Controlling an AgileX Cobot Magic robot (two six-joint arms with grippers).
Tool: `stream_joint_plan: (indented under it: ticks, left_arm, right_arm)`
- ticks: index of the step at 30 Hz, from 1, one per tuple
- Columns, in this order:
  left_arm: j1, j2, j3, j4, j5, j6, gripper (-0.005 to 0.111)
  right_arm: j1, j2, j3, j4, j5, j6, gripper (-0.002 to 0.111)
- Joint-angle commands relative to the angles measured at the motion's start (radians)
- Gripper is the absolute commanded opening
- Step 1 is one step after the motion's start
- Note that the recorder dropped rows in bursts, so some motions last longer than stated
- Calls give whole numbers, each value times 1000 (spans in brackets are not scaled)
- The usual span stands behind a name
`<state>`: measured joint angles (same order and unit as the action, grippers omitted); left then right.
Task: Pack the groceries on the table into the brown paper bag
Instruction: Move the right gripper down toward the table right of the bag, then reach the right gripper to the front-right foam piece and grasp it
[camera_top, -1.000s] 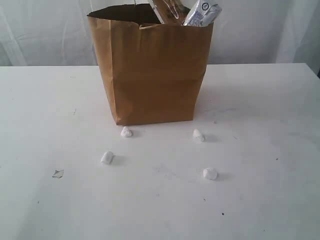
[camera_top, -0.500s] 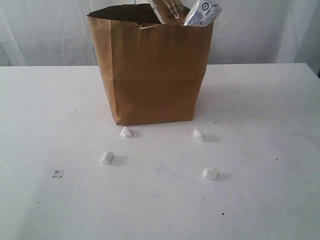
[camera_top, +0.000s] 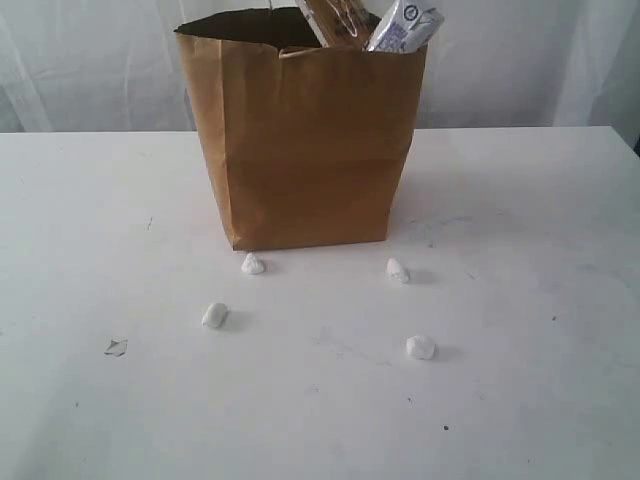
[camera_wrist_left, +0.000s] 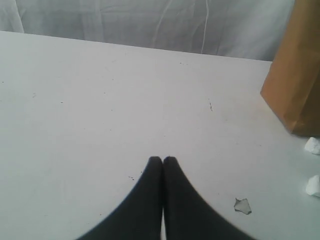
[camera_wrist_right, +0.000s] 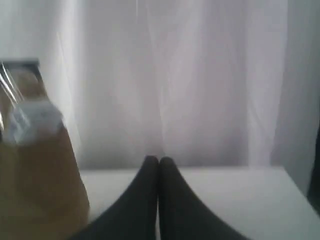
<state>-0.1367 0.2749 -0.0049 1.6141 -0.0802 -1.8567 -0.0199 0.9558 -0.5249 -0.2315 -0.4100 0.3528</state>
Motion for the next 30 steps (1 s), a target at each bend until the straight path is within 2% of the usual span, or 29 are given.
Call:
stream_joint_plan:
  ticks: [1, 3, 6, 10, 14, 16, 19, 21, 23, 25, 26, 30]
  left_arm:
    - [-5, 3, 5, 20, -7, 0, 0]
    - [-5, 3, 5, 20, -7, 0, 0]
    - [-1, -109, 5, 24, -14, 0, 0]
    - [-1, -275, 5, 24, -27, 0, 0]
    - [-4, -275, 5, 24, -59, 0, 0]
    - [-4, -275, 5, 24, -70, 0, 0]
    - [-4, -275, 5, 24, -92, 0, 0]
    - [-4, -275, 5, 24, -108, 0, 0]
    - [-4, -275, 5, 24, -119, 0, 0]
    - [-4, -275, 5, 24, -133, 0, 0]
    - [-4, -275, 5, 24, -138, 0, 0]
    - [-4, -275, 5, 24, -160, 0, 0]
  right_arm:
    - [0, 163, -1, -35, 159, -70, 0]
    - [2, 173, -1, -35, 190, -54, 0]
    - [91, 193, 5, -37, 191, -12, 0]
    - [227, 272, 5, -301, 253, -19, 0]
    - [229, 415, -22, -329, 315, -203, 0]
    - [209, 477, -76, -293, 431, -168, 0]
    - [207, 518, -200, -290, 697, -83, 0]
    - [214, 523, -306, -264, 920, -93, 0]
    - [221, 523, -419, -192, 1132, -165, 0]
    - [229, 523, -504, -45, 1304, -312, 0]
    - [229, 523, -549, 92, 1391, -432, 0]
    - [245, 552, -596, 479, 1530, -688, 0]
